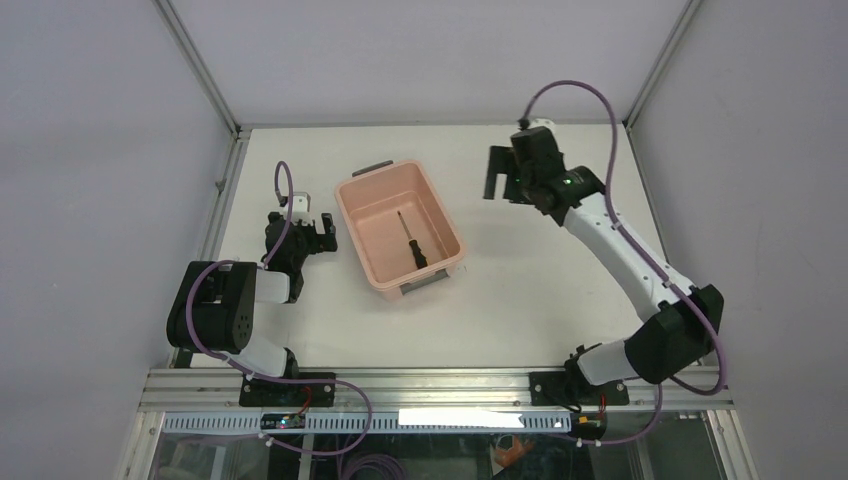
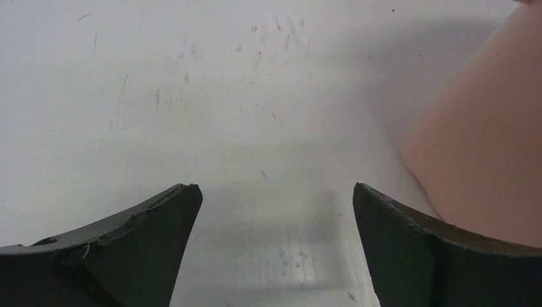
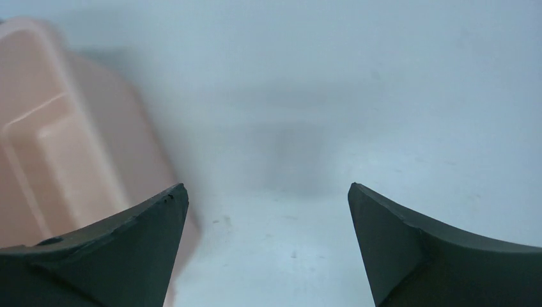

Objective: Put the screwdriver in the bin

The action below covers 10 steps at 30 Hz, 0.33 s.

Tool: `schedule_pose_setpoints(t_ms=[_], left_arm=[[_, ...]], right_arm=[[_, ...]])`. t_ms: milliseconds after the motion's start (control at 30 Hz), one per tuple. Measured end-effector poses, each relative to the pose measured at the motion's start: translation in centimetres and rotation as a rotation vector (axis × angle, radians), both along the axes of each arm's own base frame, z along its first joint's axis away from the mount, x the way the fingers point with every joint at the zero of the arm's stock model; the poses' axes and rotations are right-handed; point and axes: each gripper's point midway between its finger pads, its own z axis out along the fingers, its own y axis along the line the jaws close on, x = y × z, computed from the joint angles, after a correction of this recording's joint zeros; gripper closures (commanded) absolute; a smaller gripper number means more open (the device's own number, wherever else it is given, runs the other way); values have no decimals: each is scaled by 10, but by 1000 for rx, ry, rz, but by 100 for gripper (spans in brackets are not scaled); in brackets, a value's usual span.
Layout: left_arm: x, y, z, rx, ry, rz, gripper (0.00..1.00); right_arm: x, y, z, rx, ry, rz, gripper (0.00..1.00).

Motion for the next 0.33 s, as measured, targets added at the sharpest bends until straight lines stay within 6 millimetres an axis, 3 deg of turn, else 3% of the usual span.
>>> schedule_pose_setpoints(t_ms=[100,167,333], left_arm=[[0,0,0,0,0,0,1],[0,0,0,0,0,0,1],[0,0,0,0,0,0,1]], right_arm=[[-2,-74,-18,-48,46,-173,1],[-8,-104,-24,-72,61,-249,1],[-31,-137,-23,-111,39,-328,1]])
